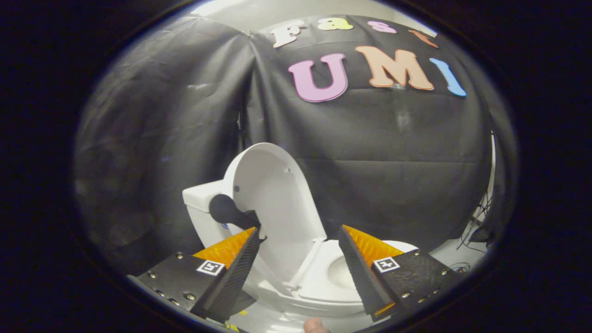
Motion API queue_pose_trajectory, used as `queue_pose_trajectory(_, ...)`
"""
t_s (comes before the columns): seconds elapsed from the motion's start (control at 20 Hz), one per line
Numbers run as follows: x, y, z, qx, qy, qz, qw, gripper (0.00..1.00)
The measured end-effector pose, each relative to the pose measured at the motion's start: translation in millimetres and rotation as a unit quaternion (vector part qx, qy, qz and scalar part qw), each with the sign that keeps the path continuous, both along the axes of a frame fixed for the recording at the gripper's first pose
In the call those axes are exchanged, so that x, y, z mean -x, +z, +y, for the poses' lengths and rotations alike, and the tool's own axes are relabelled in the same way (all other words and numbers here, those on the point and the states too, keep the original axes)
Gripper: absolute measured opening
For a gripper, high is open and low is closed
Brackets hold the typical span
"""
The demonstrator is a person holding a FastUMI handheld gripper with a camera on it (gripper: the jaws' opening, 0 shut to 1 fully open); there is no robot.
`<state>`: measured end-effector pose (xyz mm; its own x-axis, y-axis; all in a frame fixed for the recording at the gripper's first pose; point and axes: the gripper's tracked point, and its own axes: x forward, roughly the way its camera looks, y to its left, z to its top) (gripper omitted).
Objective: Open the toilet lid.
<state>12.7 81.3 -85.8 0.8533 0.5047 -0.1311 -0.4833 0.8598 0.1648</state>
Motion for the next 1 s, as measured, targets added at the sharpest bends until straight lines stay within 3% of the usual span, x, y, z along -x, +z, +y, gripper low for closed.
queue_pose_trajectory(1.0,-15.6,-1.7,-165.4,-0.019,-0.108,0.003,0.994,1.0)
